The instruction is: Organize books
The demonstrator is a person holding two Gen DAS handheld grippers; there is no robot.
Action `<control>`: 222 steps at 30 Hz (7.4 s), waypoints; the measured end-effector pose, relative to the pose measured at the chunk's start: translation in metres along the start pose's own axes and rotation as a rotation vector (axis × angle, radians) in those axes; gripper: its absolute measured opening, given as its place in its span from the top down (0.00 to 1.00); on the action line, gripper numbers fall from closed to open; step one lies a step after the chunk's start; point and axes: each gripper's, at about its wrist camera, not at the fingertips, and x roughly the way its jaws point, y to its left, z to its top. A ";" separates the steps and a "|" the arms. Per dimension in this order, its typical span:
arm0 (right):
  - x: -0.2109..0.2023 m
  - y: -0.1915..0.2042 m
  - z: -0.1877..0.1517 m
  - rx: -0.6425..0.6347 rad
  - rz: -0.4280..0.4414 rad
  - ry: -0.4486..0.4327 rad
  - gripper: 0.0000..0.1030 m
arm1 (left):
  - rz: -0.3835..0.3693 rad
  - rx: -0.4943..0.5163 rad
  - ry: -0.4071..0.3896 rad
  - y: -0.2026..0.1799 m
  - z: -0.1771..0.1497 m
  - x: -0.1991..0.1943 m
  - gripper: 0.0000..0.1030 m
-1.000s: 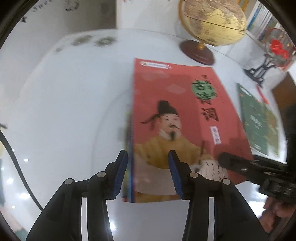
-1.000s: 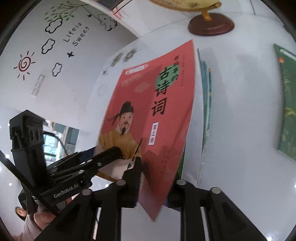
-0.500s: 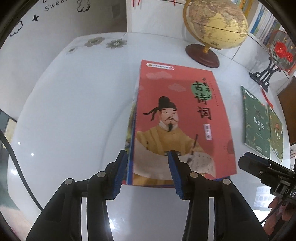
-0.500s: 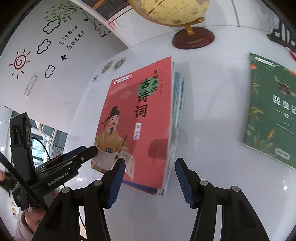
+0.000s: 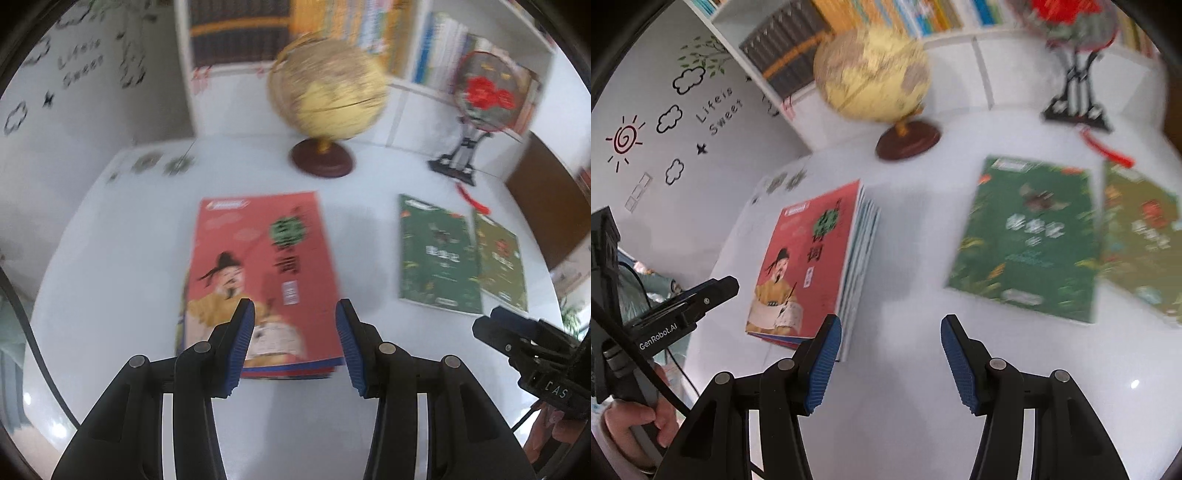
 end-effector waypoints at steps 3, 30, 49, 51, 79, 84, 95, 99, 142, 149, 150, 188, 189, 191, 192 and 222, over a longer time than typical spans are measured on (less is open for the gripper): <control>-0.034 -0.004 -0.008 -0.013 -0.043 -0.074 0.47 | -0.034 0.063 -0.030 -0.027 -0.002 -0.015 0.58; -0.214 -0.057 -0.116 -0.002 -0.305 -0.402 0.14 | -0.340 0.062 -0.233 -0.172 -0.081 -0.095 0.37; -0.182 -0.081 -0.099 0.063 -0.393 -0.304 0.14 | -0.265 0.167 -0.166 -0.184 -0.072 -0.061 0.37; -0.178 -0.080 -0.098 0.067 -0.382 -0.299 0.14 | -0.254 0.169 -0.165 -0.182 -0.072 -0.060 0.37; -0.151 -0.075 -0.101 0.027 -0.388 -0.258 0.14 | -0.170 0.218 -0.181 -0.170 -0.083 -0.062 0.37; -0.150 -0.074 -0.102 0.029 -0.381 -0.253 0.14 | -0.158 0.213 -0.173 -0.170 -0.084 -0.062 0.36; -0.149 -0.073 -0.106 0.031 -0.380 -0.240 0.14 | -0.139 0.193 -0.161 -0.165 -0.088 -0.062 0.34; -0.148 -0.075 -0.106 0.044 -0.379 -0.235 0.14 | -0.130 0.180 -0.163 -0.162 -0.088 -0.062 0.30; -0.145 -0.054 -0.113 -0.022 -0.342 -0.247 0.14 | -0.084 0.120 -0.120 -0.142 -0.091 -0.058 0.24; -0.145 -0.053 -0.114 -0.025 -0.338 -0.259 0.14 | -0.056 0.101 -0.106 -0.141 -0.091 -0.055 0.24; -0.145 -0.053 -0.114 -0.025 -0.338 -0.260 0.14 | -0.056 0.103 -0.103 -0.141 -0.092 -0.054 0.24; -0.131 -0.067 -0.102 0.015 -0.336 -0.224 0.14 | -0.083 0.124 -0.089 -0.146 -0.083 -0.035 0.11; -0.131 -0.069 -0.101 0.018 -0.339 -0.222 0.14 | -0.094 0.120 -0.083 -0.147 -0.082 -0.033 0.11; -0.130 -0.072 -0.100 0.030 -0.344 -0.219 0.14 | -0.112 0.116 -0.079 -0.148 -0.082 -0.029 0.11; -0.129 -0.075 -0.100 0.038 -0.345 -0.217 0.14 | -0.117 0.117 -0.078 -0.149 -0.081 -0.027 0.11; -0.110 -0.105 -0.082 0.097 -0.396 -0.164 0.14 | -0.156 0.129 -0.007 -0.165 -0.061 0.013 0.11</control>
